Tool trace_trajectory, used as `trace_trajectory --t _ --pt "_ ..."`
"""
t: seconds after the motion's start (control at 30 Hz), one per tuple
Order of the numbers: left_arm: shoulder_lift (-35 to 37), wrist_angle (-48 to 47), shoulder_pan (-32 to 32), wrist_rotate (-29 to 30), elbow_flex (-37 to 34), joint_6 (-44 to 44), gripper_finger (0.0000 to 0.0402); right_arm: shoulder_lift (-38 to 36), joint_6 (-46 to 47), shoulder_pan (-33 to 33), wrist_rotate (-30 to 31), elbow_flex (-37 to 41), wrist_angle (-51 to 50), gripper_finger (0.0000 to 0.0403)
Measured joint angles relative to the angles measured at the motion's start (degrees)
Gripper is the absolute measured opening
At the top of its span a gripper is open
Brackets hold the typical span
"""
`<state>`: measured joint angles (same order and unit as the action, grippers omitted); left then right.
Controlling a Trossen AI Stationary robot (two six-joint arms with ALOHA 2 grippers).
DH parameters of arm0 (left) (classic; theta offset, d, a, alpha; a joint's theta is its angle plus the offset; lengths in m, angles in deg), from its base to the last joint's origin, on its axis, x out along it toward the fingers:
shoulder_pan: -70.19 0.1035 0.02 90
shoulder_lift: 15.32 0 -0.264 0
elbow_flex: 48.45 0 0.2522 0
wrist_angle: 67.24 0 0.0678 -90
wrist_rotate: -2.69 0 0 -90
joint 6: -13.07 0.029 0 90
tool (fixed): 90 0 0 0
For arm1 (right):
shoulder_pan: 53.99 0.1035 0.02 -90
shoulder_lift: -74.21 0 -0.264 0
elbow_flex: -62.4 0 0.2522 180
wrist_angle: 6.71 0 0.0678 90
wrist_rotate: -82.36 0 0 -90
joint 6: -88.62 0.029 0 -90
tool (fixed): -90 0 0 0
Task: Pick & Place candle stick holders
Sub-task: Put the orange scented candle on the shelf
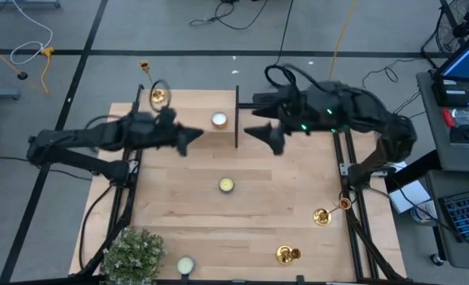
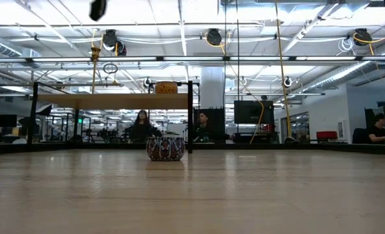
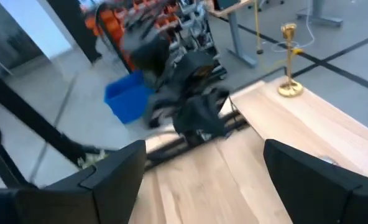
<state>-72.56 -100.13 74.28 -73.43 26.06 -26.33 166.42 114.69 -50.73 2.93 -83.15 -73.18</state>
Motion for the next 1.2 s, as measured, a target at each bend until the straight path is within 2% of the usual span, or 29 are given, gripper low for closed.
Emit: trace_trajectory --t 0.2,0.33,0.43,0.57,0.7,0.97,1.07,1.2 --pt "-10.84 -5.05 11.85 -7.57 12.07 5.41 0.0021 -1.99 -0.3 7.14 7.81 0.0 -8.52 0.032" --pt "-21.11 -19.85 17.53 -11.0 25.08 10.95 0.0023 -2.57 -0.81 9.44 10.63 0.0 -14.31 0.032" --pt "-29.27 -32.13 20.3 -13.44 35.17 13.3 0.0041 -2.63 -0.22 9.69 10.67 0.0 -18.06 0.032" --pt "-39.07 -47.29 22.42 -15.41 46.66 13.36 0.0098 -2.59 0.04 9.65 10.89 0.0 -22.62 0.032" --pt "-46.6 -58.23 23.16 -15.51 55.58 14.08 0.0178 -2.61 0.48 9.63 14.02 0.0 -25.61 0.032" --pt "-54.98 -64.89 22.9 -13.8 64.76 17.64 0.033 -2.59 0.46 9.42 18.33 0.02 -26.91 0.0292" --pt "-56.55 -65.21 22.83 -12.02 65.29 16.77 0.036 -2.6 0.59 9.07 18.33 0.02 -26.91 0.0274" --pt "-56.99 -65.42 22.85 -11.85 65.29 15.67 0.0367 -2.59 0.7 9.06 18.38 0.02 -26.86 0.0253"
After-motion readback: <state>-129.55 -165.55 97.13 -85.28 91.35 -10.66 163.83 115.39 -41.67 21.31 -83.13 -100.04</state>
